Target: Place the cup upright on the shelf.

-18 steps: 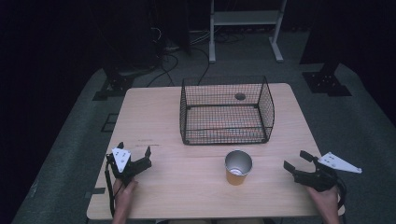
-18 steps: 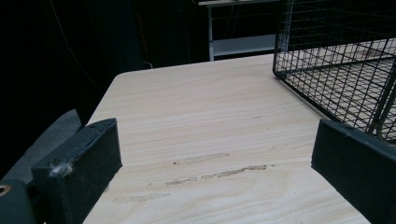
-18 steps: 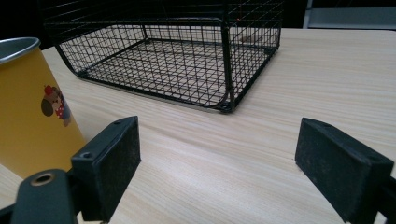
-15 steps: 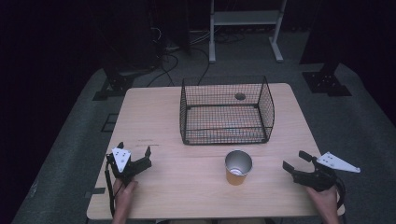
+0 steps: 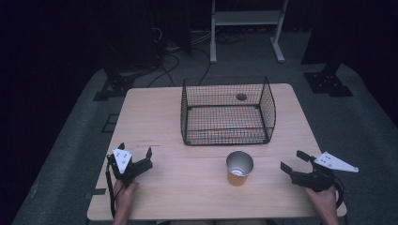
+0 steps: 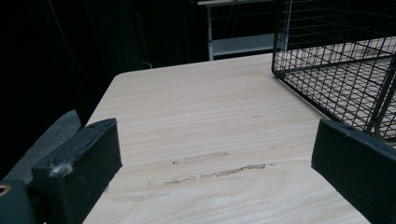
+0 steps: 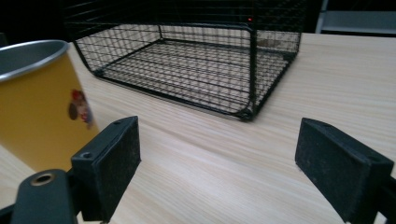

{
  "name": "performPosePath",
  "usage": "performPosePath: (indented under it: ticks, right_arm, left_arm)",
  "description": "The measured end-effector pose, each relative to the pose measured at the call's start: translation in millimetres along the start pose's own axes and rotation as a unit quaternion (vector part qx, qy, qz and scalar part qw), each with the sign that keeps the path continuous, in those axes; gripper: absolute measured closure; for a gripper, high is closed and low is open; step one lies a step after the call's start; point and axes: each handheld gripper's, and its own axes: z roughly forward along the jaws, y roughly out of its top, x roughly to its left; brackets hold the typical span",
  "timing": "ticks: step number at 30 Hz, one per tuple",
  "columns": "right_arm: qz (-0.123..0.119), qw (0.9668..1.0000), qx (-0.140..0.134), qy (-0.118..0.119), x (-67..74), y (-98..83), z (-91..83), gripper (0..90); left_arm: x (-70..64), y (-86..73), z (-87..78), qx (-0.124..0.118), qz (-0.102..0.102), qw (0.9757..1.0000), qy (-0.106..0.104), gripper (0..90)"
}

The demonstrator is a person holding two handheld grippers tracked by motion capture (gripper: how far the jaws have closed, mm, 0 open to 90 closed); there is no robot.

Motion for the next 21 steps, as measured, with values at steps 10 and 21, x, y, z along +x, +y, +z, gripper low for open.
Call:
performPosePath:
  ticks: [10, 21]
  right_arm:
    - [-0.013, 0.9997, 0.006, 0.021, 14.4, 4.2, 3.4, 13.0]
    - [-0.034, 0.9985, 0.023, 0.036, 28.1, 5.9, 5.5, 9.7]
  left_arm:
    - [0.5, 0.0, -0.4, 0.000, -0.001, 1.0000, 0.001, 0.8]
    - [0.4, 0.0, -0.4, 0.001, -0.001, 1.0000, 0.001, 0.8]
